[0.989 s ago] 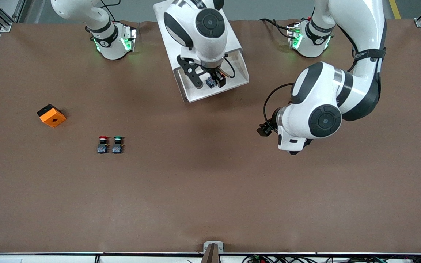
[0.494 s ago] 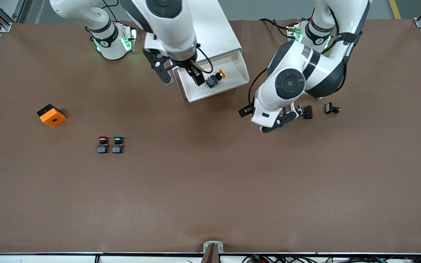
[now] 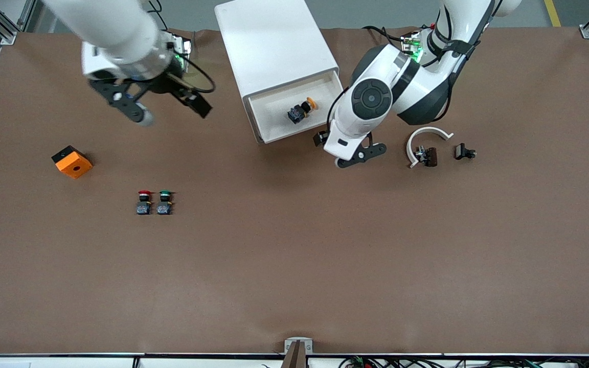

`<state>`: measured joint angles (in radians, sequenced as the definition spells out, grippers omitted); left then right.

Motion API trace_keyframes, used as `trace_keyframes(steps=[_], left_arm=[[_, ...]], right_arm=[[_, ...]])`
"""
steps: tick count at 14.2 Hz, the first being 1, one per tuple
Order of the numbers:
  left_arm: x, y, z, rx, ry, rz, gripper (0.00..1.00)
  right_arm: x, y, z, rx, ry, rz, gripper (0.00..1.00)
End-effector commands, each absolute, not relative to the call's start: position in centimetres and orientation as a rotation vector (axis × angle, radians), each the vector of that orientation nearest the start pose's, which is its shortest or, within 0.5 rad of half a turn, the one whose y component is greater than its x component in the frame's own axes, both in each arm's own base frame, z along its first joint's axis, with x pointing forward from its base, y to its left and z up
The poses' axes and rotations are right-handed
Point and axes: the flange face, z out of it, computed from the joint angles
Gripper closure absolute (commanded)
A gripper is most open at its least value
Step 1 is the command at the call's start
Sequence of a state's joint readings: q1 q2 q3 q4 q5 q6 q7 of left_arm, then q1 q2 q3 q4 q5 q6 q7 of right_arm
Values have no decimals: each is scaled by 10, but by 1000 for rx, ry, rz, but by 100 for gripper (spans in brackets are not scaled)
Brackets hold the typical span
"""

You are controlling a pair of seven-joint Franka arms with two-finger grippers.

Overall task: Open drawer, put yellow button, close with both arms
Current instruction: 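Withdraw the right arm to rest while the left gripper reaches the drawer front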

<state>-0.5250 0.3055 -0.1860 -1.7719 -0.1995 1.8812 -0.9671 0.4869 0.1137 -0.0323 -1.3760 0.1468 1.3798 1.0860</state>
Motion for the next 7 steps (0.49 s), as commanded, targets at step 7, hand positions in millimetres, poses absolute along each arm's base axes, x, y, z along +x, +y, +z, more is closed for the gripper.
trace_keyframes(steps=[7], left_arm=[[423,-429,378,-3101,-390,455,0]], right_arm=[[524,114,630,-3092,386,146,0]])
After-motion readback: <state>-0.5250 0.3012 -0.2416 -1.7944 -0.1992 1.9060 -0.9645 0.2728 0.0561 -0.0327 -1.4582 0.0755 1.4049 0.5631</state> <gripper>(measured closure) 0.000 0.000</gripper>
